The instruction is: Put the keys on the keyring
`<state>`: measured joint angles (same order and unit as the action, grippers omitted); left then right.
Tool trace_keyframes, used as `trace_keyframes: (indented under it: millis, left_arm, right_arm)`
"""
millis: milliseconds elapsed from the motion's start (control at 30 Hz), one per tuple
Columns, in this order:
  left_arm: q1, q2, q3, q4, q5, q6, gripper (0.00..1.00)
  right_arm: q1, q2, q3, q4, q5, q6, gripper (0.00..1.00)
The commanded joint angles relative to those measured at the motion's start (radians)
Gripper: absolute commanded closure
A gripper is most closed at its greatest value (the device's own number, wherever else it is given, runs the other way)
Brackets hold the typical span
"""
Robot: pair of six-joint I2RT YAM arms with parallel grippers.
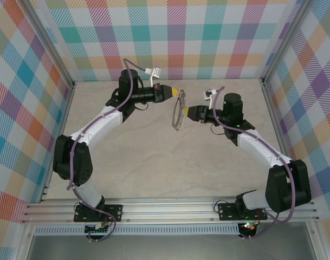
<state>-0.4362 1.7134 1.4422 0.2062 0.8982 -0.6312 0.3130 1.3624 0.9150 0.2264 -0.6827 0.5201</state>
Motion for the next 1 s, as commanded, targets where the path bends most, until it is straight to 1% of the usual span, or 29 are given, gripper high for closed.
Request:
trace_keyframes:
  millis: [0,100,267,500,533,667,700,833,933,967]
  left_arm:
    - [-0.007,-0.049,-0.009,0.047,-0.003,-0.015,1.0]
    - [-0.008,-0.054,-0.014,0.047,-0.001,-0.015,1.0]
    - [-0.012,-0.061,-0.016,0.047,0.002,-0.015,1.0]
    - [-0.014,-0.066,-0.016,0.047,0.002,-0.014,1.0]
    - [-0.015,-0.065,-0.016,0.048,0.001,-0.015,1.0]
    - [-0.016,-0.063,-0.019,0.053,-0.007,-0.017,1.0]
    - [-0.016,-0.064,-0.021,0.055,-0.011,-0.019,1.0]
    - [-0.018,-0.069,-0.034,0.074,-0.023,-0.032,1.0]
    - [-0.018,-0.073,-0.046,0.086,-0.034,-0.039,1.0]
    - [-0.018,-0.075,-0.05,0.087,-0.04,-0.04,1.0]
  right_arm:
    - [0.036,-0.012,0.039,-0.028,0.062,-0.072,0.44]
    - [0.055,-0.011,0.061,-0.041,0.086,-0.086,0.44]
    - [0.057,0.004,0.099,-0.06,0.109,-0.095,0.44]
    - [0.058,0.042,0.161,-0.076,0.091,-0.097,0.47]
    - [0.058,0.051,0.17,-0.079,0.085,-0.098,0.49]
    - [0.062,0.069,0.187,-0.096,0.069,-0.109,0.64]
    - [0.063,0.069,0.182,-0.095,0.065,-0.11,0.68]
    - [0.064,0.049,0.145,-0.071,0.045,-0.105,0.87]
    - [0.066,0.022,0.116,-0.047,0.037,-0.092,0.98]
    - [0.067,0.017,0.112,-0.048,0.034,-0.089,1.0]
